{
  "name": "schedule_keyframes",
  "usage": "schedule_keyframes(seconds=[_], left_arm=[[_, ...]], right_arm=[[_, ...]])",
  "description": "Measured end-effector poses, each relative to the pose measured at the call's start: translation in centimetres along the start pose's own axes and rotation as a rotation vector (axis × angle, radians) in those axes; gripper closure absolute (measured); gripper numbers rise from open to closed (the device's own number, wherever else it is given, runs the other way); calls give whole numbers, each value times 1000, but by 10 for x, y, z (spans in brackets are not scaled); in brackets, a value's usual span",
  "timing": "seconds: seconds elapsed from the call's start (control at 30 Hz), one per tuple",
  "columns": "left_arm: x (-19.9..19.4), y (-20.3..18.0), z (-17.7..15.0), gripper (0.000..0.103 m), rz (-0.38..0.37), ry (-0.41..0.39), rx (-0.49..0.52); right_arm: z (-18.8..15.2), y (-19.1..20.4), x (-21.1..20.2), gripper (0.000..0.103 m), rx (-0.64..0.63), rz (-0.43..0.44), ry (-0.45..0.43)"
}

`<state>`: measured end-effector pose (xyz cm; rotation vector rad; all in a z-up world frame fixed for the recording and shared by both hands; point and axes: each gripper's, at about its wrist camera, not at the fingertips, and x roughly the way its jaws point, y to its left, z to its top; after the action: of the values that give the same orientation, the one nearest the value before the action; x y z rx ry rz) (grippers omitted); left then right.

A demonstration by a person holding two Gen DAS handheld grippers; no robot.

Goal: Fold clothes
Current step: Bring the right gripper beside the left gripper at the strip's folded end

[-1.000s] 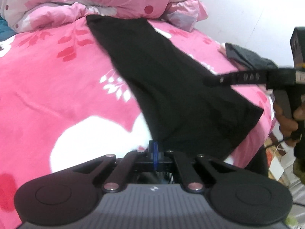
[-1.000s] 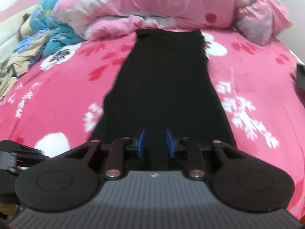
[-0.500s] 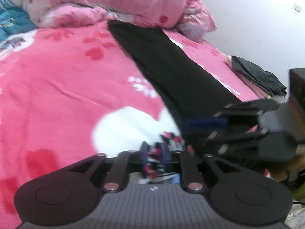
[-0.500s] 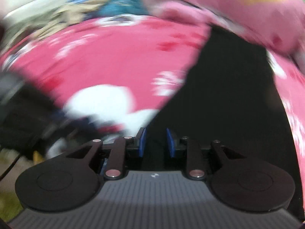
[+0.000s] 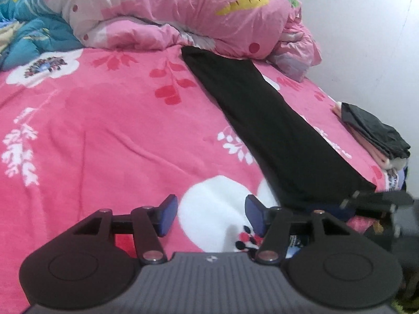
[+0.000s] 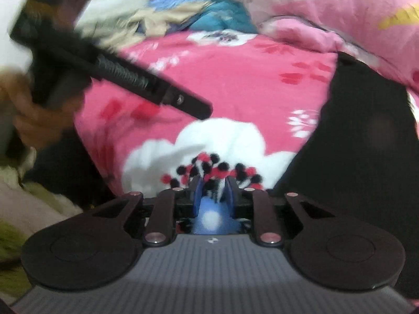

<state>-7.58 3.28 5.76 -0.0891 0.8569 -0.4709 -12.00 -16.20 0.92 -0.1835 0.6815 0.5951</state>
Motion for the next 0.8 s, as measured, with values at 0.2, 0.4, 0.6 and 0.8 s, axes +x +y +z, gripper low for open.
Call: schedule_keyframes(seconds=[0.2,0.4,0.6,0.8], left_arm=[[3,-4,-4,43,-40,23,-8],[11,-13,-10,38,-68,43,19],[21,-33,2,38,-77,-7,99],[41,-70,17,40,-166,-83,236]], right_arm=[[-18,-54,-14,82,251,-102,4],[-15,-14,-20,72,139,17,16],[-26,-70,-29,74,380,-30,-10],[-4,-76,-47,78,268,69,1]])
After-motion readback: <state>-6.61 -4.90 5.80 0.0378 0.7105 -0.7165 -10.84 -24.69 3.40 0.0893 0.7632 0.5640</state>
